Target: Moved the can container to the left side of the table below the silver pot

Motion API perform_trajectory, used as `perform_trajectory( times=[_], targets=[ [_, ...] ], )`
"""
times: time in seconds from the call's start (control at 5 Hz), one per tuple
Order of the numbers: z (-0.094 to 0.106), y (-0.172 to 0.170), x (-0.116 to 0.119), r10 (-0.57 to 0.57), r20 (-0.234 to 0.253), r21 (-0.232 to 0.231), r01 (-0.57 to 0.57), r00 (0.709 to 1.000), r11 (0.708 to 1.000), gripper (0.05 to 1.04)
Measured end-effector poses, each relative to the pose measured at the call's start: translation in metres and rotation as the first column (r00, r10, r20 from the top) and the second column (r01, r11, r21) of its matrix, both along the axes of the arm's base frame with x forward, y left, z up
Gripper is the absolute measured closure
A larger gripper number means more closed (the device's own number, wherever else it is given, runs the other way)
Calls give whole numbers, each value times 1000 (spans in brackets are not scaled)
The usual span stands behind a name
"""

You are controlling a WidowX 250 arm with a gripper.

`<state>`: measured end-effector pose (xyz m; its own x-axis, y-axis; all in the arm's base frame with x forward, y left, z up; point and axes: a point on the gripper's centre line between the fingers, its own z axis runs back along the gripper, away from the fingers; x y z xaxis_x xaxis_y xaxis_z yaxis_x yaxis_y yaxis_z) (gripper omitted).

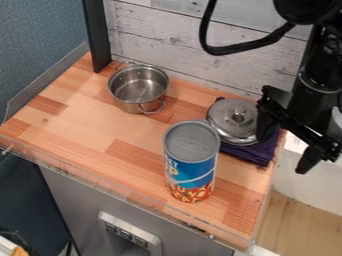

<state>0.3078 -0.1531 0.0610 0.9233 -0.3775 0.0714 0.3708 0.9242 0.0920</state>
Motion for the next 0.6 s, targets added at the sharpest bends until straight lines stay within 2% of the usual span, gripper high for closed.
perform_trajectory(
  times=[0.2,0.4,0.6],
  targets=[
    [1,-17,-26,-4,4,13,4,1000,1000,82],
    [3,-4,-38,55,19,48,-55,998,997,82],
    [-5,28,-38,156,-7,77,-155,988,985,82]
  ],
)
